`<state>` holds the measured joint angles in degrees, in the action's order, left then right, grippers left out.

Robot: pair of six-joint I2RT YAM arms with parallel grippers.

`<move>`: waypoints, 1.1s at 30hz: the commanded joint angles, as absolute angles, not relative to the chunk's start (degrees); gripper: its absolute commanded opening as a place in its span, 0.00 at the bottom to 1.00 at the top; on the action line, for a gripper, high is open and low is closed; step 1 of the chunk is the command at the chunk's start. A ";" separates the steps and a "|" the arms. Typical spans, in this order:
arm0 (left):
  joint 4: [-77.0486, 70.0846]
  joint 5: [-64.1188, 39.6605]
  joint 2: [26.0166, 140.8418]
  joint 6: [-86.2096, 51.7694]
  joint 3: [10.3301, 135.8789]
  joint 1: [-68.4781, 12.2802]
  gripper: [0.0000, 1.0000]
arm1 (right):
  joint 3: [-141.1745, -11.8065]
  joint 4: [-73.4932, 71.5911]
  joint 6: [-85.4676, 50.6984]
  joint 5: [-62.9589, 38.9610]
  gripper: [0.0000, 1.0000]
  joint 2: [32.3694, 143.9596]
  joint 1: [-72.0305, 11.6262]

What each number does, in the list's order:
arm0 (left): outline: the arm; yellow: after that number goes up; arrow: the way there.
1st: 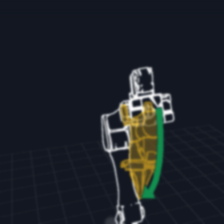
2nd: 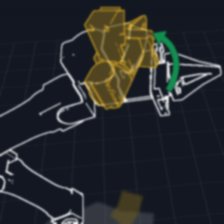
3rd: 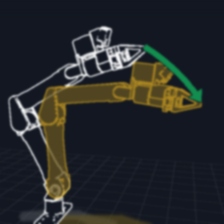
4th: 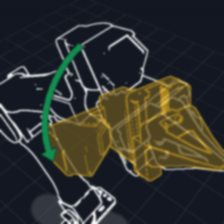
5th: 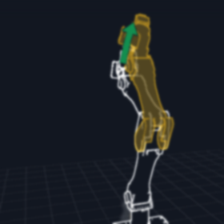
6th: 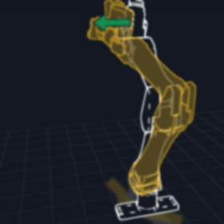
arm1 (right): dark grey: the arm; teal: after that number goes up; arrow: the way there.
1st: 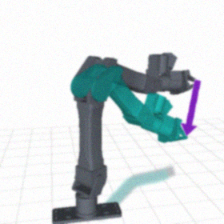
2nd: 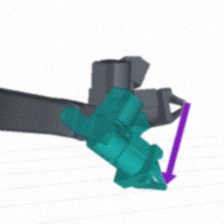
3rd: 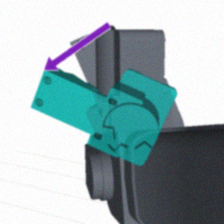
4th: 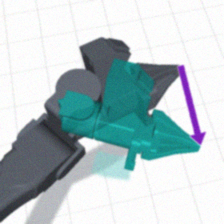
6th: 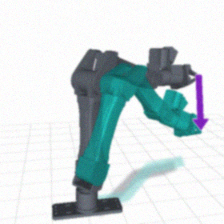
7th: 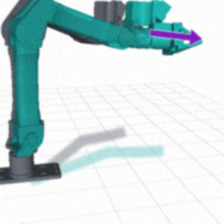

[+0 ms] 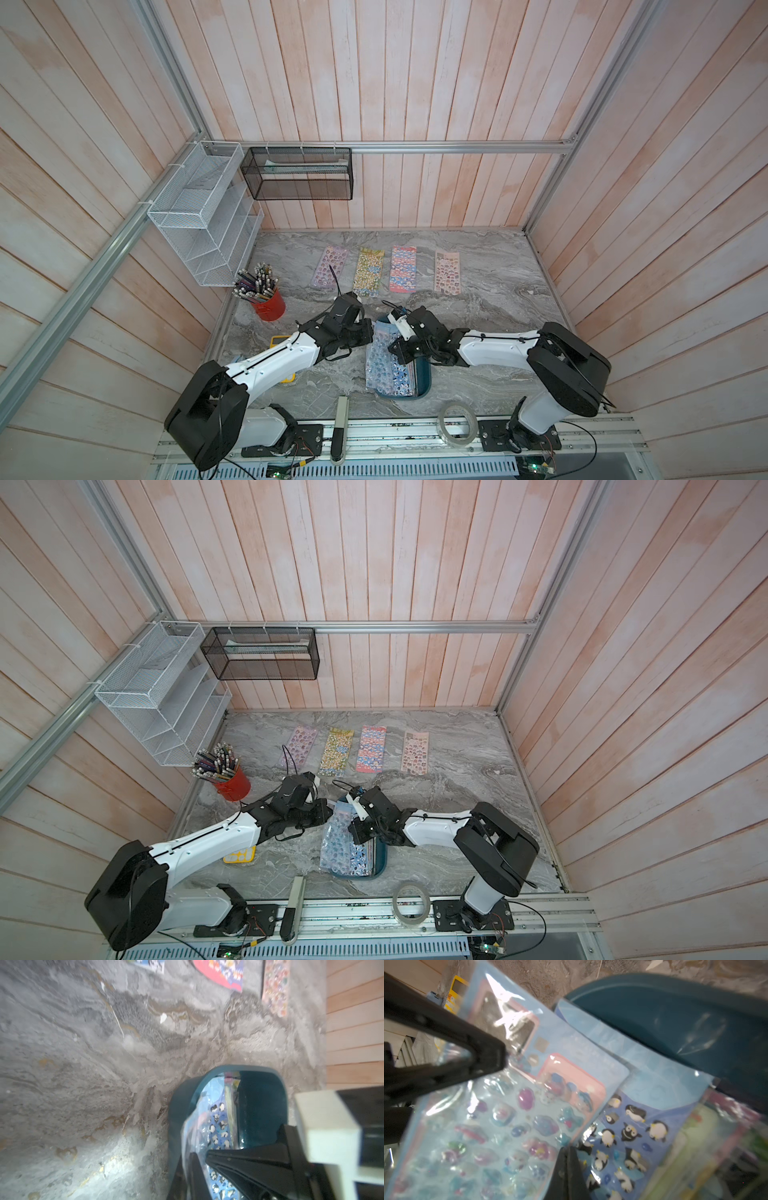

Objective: Take the stickers out of the storage box
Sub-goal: Pick up the sticker from the storage box.

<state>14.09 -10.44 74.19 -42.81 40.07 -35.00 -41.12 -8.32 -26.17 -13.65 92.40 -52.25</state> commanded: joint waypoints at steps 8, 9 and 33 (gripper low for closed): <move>10.37 -15.86 67.23 -42.80 41.38 -28.29 0.00 | -39.24 -2.29 -25.94 -9.84 0.26 90.72 -52.11; 9.44 -16.91 67.45 -42.80 41.41 -28.22 0.00 | -39.55 -2.12 -25.89 -9.77 0.26 90.21 -52.12; -6.34 -21.86 67.25 -39.00 51.29 -27.38 0.00 | -48.00 -5.38 -21.42 -28.30 0.61 72.12 -34.41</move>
